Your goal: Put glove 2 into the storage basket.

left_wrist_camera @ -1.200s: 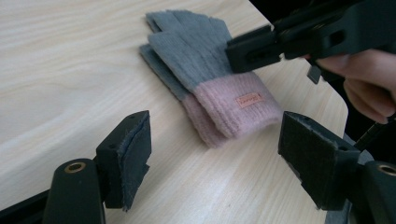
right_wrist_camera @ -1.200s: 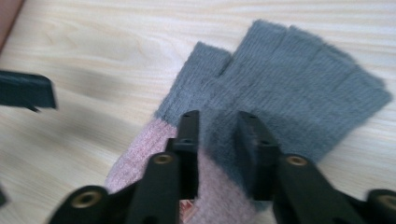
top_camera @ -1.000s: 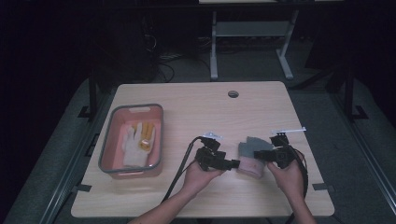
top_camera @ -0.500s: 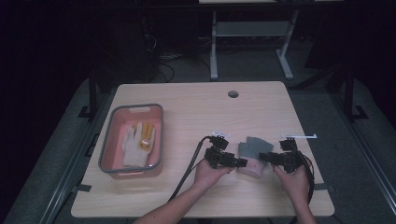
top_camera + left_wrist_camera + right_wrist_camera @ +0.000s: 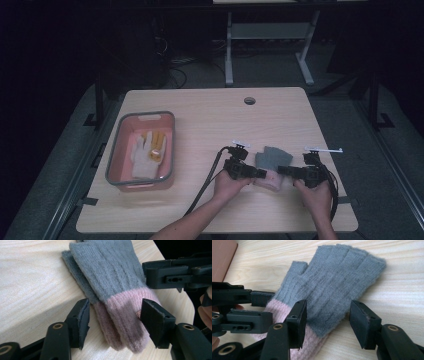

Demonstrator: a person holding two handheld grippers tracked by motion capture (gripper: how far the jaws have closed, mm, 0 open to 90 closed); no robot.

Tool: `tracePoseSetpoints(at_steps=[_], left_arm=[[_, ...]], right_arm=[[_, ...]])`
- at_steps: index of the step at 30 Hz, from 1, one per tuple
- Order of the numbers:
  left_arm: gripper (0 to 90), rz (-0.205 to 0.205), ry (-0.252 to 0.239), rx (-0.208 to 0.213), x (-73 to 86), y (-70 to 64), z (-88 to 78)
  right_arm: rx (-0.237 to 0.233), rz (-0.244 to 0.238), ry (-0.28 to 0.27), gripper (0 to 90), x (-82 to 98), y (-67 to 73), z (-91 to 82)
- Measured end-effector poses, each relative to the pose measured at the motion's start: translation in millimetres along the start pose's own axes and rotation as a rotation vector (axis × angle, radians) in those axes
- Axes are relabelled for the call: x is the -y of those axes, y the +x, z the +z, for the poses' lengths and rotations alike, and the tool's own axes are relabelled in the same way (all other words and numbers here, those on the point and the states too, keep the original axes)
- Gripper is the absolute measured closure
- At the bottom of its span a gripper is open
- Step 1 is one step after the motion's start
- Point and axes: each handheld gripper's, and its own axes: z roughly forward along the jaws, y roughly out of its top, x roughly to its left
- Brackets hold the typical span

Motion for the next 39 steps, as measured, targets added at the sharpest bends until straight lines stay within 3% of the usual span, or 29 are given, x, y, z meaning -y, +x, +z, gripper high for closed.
tracePoseSetpoints(at_steps=[7, 20, 22, 30, 39], left_arm=[[45.7, 0.006, 0.017, 0.002, 0.7, 0.3, 1.1], [48.2, -0.027, 0.031, 0.039, 0.6, 3.5, 4.2], [49.0, -0.024, 0.036, 0.044, -0.2, 4.6, 4.6], [55.6, -0.063, 0.032, 0.082, -0.2, 7.7, 7.0], [62.7, -0.074, 0.022, 0.115, -0.7, 10.8, 5.4]], right_arm=[[-0.033, 0.038, 0.006, 47.0, 2.8, -7.0, 5.2], [-0.087, 0.104, 0.005, 52.2, 7.1, -12.0, 10.7], [-0.086, 0.105, 0.001, 54.3, 7.6, -11.1, 11.6], [-0.154, 0.168, 0.004, 65.2, 9.4, -15.0, 17.4], [-0.197, 0.183, 0.000, 75.3, 9.8, -17.0, 17.2]])
